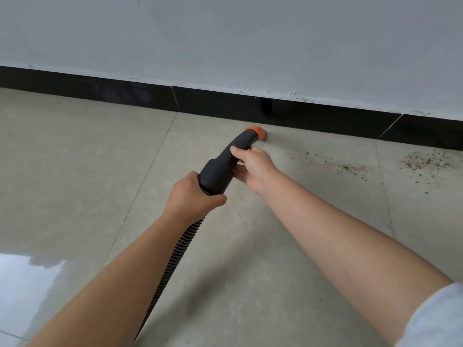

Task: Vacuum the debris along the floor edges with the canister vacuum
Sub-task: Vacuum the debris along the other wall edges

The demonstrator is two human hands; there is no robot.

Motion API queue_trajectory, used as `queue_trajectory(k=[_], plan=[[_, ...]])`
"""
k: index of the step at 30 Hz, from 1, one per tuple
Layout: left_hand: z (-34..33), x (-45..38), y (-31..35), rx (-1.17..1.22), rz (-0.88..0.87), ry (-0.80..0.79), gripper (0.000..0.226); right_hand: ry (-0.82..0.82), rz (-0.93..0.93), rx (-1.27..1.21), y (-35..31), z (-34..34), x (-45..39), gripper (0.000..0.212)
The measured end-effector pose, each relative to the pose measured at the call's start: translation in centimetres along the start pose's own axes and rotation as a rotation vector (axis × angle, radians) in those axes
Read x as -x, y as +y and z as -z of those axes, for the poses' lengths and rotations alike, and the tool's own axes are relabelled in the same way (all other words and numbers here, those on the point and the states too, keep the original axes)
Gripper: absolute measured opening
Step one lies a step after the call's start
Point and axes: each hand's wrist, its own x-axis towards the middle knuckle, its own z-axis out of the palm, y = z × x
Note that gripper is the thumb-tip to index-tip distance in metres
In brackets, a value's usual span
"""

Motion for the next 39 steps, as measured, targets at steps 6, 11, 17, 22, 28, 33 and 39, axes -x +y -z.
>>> queue_trajectory(k=[6, 11, 17, 22, 28, 33, 39], plan=[[2.7, 1.9, -0.6, 0.062, 0.016, 0.020, 0.033, -0.023, -0.057, -0.116, 0.3, -3.2, 1.0, 0.052], [3.6, 2.6, -1.4, 0.015, 0.041, -0.013, 0.033, -0.011, -0.068, -0.102, 1.3, -4.1, 1.6, 0.052], [0.6, 2.4, -0.3, -0.132, -0.043, -0.006, 0.036, 0.107, -0.069, -0.085, 0.5, -0.4, 2.1, 0.052], [-1.4, 2.5, 1.4, -0.214, -0.109, 0.013, 0.039, 0.178, -0.066, -0.073, -0.4, 2.2, 2.9, 0.049], [-1.6, 2.7, 2.4, -0.235, -0.141, -0.052, 0.041, 0.216, -0.100, 0.021, -1.3, 3.0, 2.9, 0.052], [-1.5, 2.9, 2.6, -0.238, -0.108, -0.094, 0.037, 0.211, -0.130, 0.086, -1.7, 3.5, 2.3, 0.057], [-2.7, 3.0, 4.1, -0.295, -0.082, -0.056, 0.037, 0.265, -0.158, 0.053, -2.4, 4.1, 2.1, 0.051]])
